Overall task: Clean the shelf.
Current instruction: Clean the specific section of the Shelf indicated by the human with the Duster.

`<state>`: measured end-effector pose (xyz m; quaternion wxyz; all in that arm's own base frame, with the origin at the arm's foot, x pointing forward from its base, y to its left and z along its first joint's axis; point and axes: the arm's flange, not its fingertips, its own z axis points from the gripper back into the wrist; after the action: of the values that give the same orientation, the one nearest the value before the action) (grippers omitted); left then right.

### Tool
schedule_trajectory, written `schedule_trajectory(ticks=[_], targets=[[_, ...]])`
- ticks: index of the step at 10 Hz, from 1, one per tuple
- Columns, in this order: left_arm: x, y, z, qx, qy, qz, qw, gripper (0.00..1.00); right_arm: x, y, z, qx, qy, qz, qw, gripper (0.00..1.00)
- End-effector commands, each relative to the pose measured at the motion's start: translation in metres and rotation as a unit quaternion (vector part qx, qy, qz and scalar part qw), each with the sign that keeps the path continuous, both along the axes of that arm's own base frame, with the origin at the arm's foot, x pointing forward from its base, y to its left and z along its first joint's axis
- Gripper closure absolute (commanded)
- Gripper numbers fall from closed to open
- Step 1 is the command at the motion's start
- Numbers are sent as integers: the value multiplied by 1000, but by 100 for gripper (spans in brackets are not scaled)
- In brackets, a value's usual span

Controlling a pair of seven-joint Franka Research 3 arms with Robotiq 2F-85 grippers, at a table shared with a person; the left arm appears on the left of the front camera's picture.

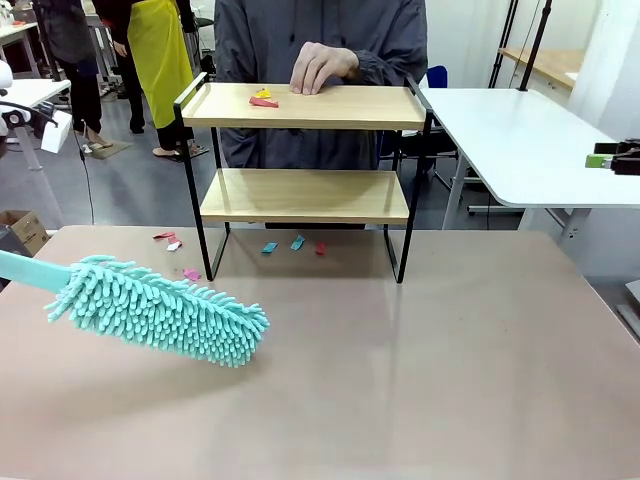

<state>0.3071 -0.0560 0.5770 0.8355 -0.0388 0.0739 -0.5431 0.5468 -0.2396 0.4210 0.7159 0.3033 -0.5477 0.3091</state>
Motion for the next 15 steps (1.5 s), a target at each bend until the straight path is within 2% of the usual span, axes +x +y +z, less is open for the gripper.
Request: schedule_trajectory(ticks=[1, 9, 10, 12, 15], targets=[[-1, 1, 0, -5, -5, -1, 1000, 87, 1, 1, 2, -4, -1, 0, 1000, 0], [0, 0, 0, 0, 0, 0, 1000, 87, 1, 1, 2, -4, -1, 0, 1000, 0], [-3, -8, 19, -41, -22, 4, 999, 87, 1, 1, 2, -4, -1, 0, 1000, 0], [-13, -25, 60, -99, -36, -17, 994, 87, 1, 1, 2, -4, -1, 0, 1000, 0], [-24, -62, 119, -200, -57, -17, 978, 87, 1, 1, 2, -4, -1, 0, 1000, 0]])
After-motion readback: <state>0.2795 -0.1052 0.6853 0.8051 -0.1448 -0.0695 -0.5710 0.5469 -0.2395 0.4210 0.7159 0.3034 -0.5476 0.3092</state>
